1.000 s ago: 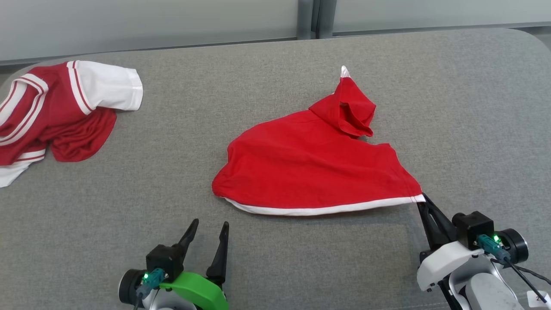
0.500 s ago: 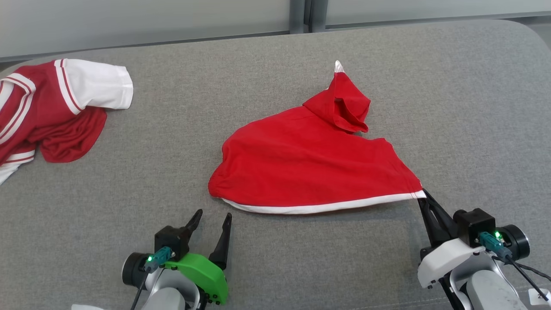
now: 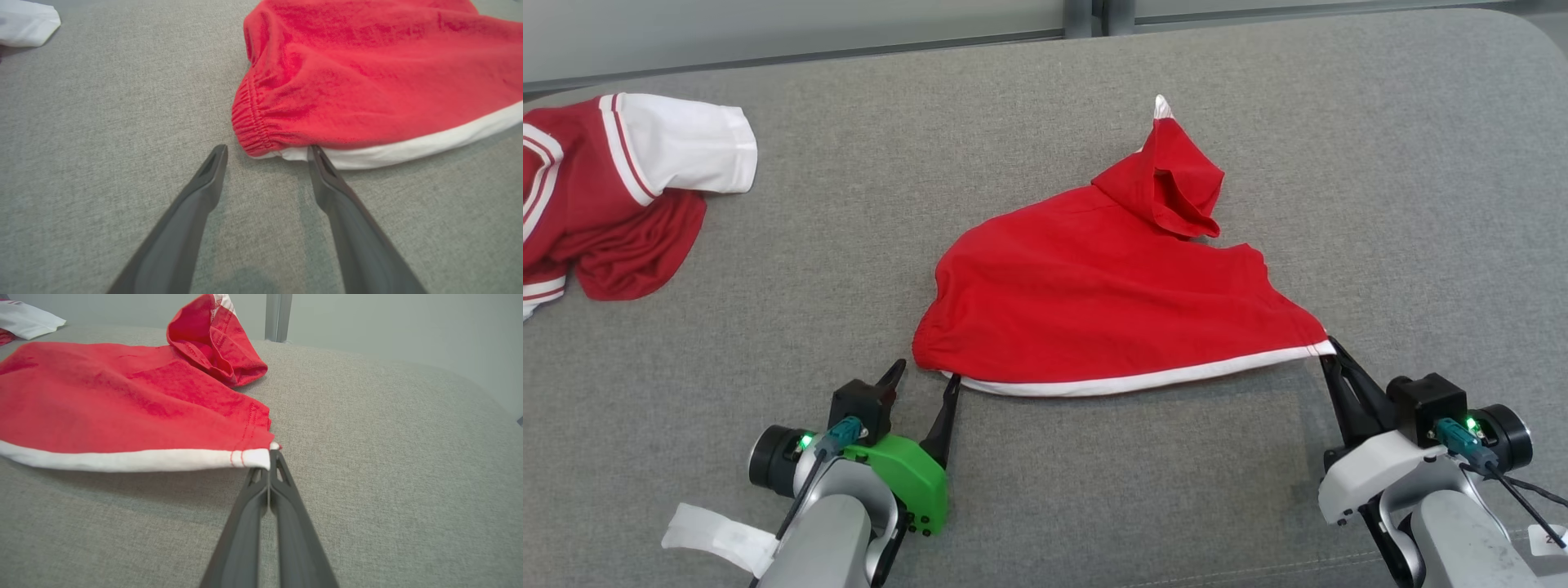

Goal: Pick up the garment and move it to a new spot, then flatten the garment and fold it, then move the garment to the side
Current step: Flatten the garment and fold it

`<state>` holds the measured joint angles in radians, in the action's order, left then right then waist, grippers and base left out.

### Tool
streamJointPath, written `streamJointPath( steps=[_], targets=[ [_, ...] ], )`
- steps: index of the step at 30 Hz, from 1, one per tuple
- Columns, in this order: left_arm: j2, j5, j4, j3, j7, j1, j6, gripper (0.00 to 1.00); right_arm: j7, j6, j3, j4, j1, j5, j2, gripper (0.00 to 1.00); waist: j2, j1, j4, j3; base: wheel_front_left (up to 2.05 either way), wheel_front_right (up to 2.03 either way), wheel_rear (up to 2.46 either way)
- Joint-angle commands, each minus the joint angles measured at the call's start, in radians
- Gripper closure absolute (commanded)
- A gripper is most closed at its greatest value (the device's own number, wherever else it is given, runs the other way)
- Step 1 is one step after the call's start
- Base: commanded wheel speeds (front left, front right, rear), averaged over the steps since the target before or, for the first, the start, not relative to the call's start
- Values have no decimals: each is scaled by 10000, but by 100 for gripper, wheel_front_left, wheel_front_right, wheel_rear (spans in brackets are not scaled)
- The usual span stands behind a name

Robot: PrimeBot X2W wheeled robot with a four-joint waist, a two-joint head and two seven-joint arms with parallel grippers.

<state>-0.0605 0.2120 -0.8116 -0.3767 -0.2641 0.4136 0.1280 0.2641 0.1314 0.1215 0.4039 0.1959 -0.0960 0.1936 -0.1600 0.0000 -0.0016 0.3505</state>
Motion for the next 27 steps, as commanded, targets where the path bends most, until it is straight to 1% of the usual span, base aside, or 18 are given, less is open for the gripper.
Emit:
streamJointPath(
  steps=[1,6,13,14,15,16,17,19,20,21,27],
  targets=[
    [-21,72,-77,36,-2,150,26,0,9,-14,11,28,106,-6,2,100,0,0,-43,54,0,0,0],
    [40,445,-436,10,-2,368,27,0,9,-14,48,41,221,12,-46,100,0,0,-132,179,0,0,0],
    [69,881,-90,-439,-2,335,29,0,9,-14,38,-5,335,-1,-77,100,0,0,-149,309,0,0,0],
    [69,922,-39,-493,-3,318,29,1,9,-14,38,-5,342,-14,-76,100,0,0,-150,319,0,0,0],
    [70,940,49,-567,-3,303,29,20,9,-14,37,-2,352,-32,-71,100,0,0,-151,331,0,0,0],
    [71,973,166,-641,-2,282,29,49,9,-14,34,-5,370,-63,-70,100,0,0,-153,340,0,0,0],
    [57,1026,296,-666,-2,244,29,58,9,-14,24,-11,395,-79,-73,100,0,0,-153,347,0,0,0],
    [-37,1062,532,-700,-3,95,30,82,9,-14,3,-32,444,-87,-80,100,0,0,-154,346,0,0,0],
    [-102,1090,634,-709,-3,8,30,97,9,-14,-13,-43,453,-95,-86,100,0,0,-153,334,0,0,0],
    [-158,1141,752,-698,-2,-69,30,100,9,-14,-29,-56,458,-107,-96,100,0,0,-151,325,0,0,0],
    [-388,1426,1629,-542,-3,-540,30,100,9,-14,-205,-167,374,-239,-124,100,0,0,-40,223,0,0,0]
  ],
)
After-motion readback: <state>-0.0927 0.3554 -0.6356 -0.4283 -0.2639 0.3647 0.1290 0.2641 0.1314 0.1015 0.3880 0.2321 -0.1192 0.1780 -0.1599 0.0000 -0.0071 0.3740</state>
